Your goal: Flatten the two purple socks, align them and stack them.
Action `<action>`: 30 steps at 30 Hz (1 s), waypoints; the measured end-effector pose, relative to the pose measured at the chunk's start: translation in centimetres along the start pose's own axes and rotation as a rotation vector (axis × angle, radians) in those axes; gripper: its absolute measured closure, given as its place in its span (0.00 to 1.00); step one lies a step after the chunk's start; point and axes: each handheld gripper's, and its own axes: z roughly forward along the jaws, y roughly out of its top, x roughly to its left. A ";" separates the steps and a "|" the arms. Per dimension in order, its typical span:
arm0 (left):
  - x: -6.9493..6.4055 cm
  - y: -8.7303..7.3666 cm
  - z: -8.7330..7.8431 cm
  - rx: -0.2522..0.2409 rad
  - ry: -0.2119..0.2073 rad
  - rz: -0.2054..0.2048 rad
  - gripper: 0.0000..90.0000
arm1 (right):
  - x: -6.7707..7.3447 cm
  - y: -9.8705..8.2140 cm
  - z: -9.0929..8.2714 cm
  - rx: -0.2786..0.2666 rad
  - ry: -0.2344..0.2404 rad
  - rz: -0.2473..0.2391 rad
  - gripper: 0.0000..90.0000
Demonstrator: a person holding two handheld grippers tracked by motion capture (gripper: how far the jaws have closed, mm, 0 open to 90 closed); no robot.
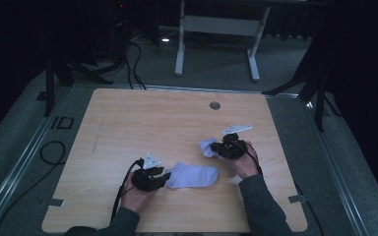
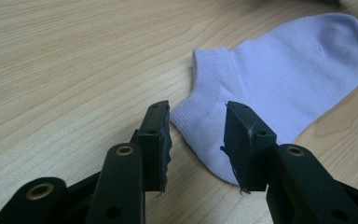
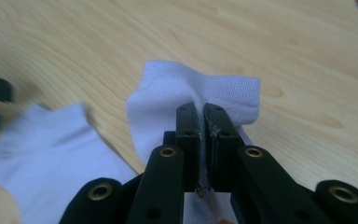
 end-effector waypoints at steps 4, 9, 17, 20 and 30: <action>0.0 0.0 0.0 0.001 -0.002 -0.002 0.67 | 0.3 0.4 -1.3 -0.044 0.010 -0.007 0.95; 0.0 0.0 0.0 0.001 0.002 0.004 0.67 | 0.9 0.7 -2.5 -0.080 0.016 -0.024 0.95; 0.0 0.0 0.0 0.003 -0.007 0.005 0.67 | 2.1 1.8 -4.3 -0.137 0.017 -0.048 0.95; -0.1 0.0 0.0 0.003 -0.007 0.005 0.68 | 2.9 2.0 -4.9 -0.164 0.031 -0.057 0.95; -0.3 0.1 0.0 0.002 -0.033 0.009 0.69 | 4.8 1.7 -4.9 -0.186 0.057 -0.070 0.95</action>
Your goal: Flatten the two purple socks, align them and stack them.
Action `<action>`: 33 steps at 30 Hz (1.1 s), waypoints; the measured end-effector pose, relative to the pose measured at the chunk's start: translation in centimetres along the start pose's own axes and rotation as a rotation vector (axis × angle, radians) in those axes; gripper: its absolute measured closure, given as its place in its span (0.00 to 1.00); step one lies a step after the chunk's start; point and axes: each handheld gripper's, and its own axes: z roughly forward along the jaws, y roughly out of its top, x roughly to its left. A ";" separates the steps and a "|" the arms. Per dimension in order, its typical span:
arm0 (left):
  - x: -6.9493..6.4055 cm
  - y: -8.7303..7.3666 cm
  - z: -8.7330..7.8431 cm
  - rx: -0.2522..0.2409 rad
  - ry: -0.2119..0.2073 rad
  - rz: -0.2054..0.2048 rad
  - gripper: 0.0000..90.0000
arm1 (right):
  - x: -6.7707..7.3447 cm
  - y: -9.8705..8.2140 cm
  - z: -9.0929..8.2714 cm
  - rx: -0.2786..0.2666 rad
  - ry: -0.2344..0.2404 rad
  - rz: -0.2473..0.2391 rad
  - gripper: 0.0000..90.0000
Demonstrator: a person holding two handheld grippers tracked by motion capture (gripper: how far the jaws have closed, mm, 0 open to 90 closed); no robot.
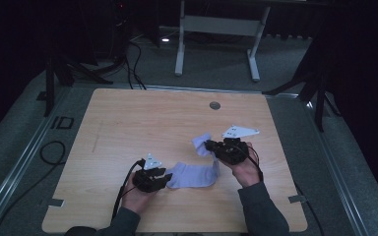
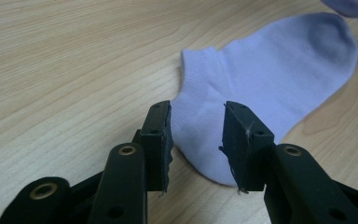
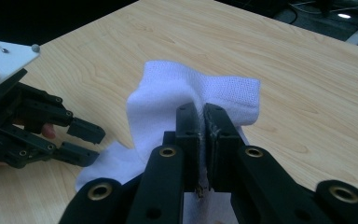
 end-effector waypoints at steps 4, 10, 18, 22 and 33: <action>-0.1 -0.1 0.1 0.008 -0.010 0.004 0.73 | 0.4 -0.2 0.5 0.005 -0.003 0.001 0.95; -0.6 -0.1 0.7 0.035 -0.006 0.035 0.79 | 0.7 -0.9 1.4 0.018 0.005 0.010 0.95; -0.7 -0.2 1.1 0.064 0.020 0.047 0.84 | 1.3 -1.5 2.4 0.026 0.022 0.021 0.95; -0.7 -0.2 1.1 0.060 0.016 0.042 0.83 | 1.8 -2.2 3.2 0.040 0.028 0.022 0.95; -0.4 0.2 0.1 -0.013 -0.071 -0.004 0.77 | 2.3 -3.8 4.7 0.086 0.055 0.016 0.95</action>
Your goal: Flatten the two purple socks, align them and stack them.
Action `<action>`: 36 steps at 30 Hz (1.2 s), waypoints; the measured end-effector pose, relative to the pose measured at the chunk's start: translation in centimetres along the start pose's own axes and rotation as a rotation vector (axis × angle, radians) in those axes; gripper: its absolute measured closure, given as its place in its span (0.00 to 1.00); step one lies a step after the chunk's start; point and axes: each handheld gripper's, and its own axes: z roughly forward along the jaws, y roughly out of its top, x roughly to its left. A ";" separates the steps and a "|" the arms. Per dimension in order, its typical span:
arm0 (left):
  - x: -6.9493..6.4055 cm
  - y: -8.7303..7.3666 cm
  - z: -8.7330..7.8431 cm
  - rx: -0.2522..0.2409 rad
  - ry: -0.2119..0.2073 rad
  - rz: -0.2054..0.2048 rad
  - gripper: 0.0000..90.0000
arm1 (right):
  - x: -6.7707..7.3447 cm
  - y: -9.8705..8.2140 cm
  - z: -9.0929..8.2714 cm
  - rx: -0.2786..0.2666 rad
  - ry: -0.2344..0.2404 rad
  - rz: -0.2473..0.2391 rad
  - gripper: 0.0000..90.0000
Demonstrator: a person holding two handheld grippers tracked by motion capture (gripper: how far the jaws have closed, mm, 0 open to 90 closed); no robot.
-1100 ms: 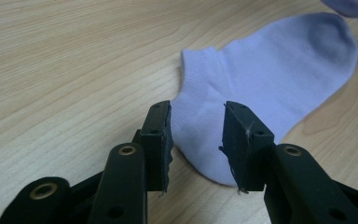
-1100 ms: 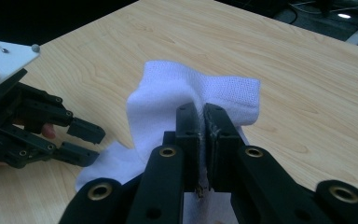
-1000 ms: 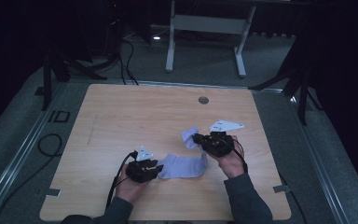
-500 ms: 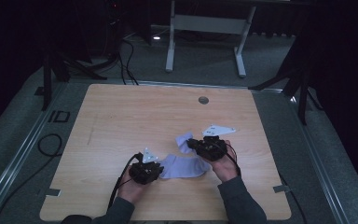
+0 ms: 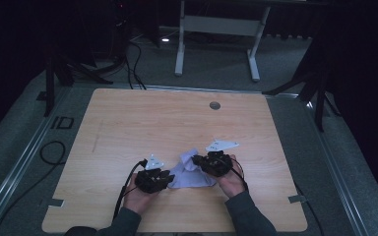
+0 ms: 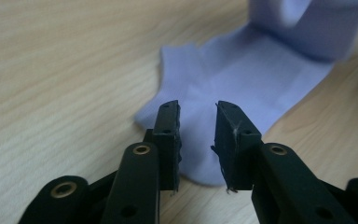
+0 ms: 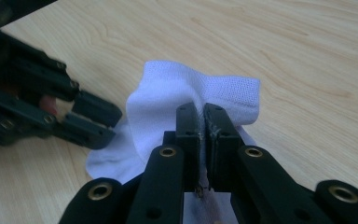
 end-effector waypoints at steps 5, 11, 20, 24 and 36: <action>-0.1 0.6 -0.5 -0.041 -0.037 -0.012 0.76 | 0.2 -0.6 0.6 0.015 0.013 -0.018 0.95; -1.0 1.5 0.2 -0.049 -0.094 -0.004 0.75 | 0.7 -1.1 1.3 0.033 0.017 -0.039 0.95; -1.8 1.8 1.0 -0.029 -0.084 0.017 0.86 | 1.1 -1.3 1.5 0.044 0.035 -0.063 0.94; -1.9 1.8 0.9 -0.027 -0.071 0.028 0.97 | 1.1 -1.3 1.4 0.052 0.054 -0.067 0.88; -1.8 1.7 0.8 -0.030 -0.056 0.022 0.98 | -1.3 -0.7 -4.6 -0.010 -0.023 -0.061 0.84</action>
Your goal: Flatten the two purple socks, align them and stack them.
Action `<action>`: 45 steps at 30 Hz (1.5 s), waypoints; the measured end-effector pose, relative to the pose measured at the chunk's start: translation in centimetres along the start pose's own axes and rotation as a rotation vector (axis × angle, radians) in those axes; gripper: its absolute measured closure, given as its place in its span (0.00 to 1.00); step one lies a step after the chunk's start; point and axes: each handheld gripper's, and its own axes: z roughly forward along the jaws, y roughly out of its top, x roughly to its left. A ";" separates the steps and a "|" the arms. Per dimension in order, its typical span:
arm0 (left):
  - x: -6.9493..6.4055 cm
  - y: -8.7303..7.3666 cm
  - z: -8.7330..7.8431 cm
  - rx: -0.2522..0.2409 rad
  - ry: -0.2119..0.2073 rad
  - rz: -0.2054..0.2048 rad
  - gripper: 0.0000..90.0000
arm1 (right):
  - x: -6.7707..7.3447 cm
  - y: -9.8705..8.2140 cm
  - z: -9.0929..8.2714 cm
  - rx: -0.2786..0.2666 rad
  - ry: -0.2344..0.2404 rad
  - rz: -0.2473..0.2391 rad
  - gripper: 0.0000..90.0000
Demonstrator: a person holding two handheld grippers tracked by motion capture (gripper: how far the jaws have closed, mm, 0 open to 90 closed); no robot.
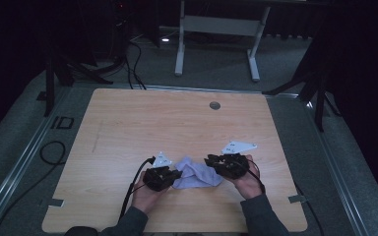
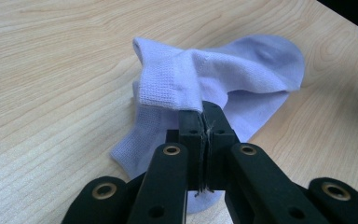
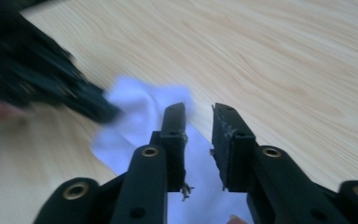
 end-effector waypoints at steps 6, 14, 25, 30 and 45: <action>0.1 0.0 0.0 0.003 0.010 0.005 0.98 | -0.9 -2.7 0.2 0.143 -0.086 -0.008 0.88; 0.2 0.0 -0.1 0.002 0.012 0.001 0.98 | -1.7 -5.2 1.8 0.256 -0.125 0.016 0.95; 0.2 -0.1 -0.3 0.004 0.014 0.000 0.98 | -1.8 -5.8 2.1 0.235 -0.121 0.068 0.98; 0.2 -0.2 -0.4 0.004 0.015 -0.006 0.98 | -1.8 -6.0 2.1 0.222 -0.118 0.082 0.98; 0.7 -0.9 -1.0 0.013 0.022 -0.024 0.98 | -2.1 -6.5 1.8 0.191 -0.097 0.125 0.98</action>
